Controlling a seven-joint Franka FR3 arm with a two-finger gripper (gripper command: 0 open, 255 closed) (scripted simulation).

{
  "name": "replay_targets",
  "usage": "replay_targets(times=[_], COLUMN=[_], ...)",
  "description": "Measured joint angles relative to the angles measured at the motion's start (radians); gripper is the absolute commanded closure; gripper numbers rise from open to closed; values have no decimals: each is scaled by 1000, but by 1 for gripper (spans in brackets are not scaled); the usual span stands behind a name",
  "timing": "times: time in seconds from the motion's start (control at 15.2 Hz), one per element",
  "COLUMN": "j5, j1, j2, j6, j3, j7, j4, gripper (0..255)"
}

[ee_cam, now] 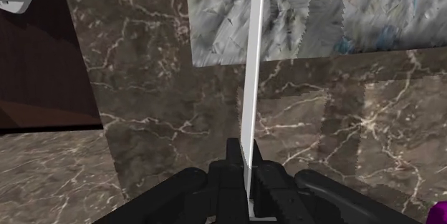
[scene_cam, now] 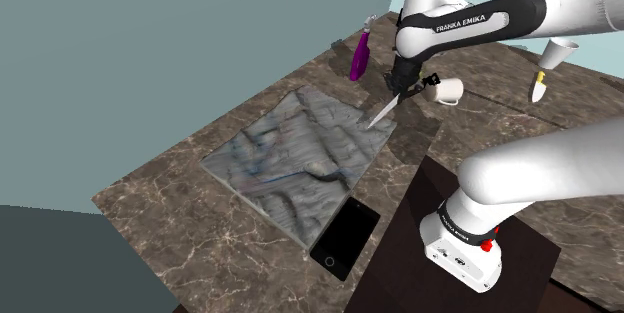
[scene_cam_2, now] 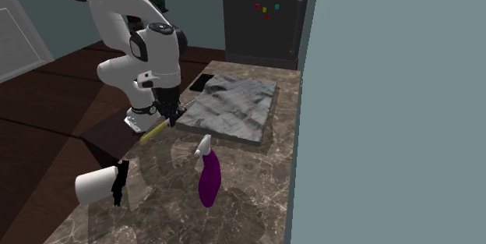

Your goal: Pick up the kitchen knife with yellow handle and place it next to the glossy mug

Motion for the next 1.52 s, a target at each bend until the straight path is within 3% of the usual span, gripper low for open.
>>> replay_targets(times=[0.86,1.32,1.39,1.52], j5=[-28,-32,-32,-31], j1=[-16,-18,-18,-17], j2=[126,135,135,138], j6=[218,237,237,237], j3=[17,17,17,18], j7=[43,46,46,46], j4=[-92,-99,-99,-100], gripper=[255,255,0,0])
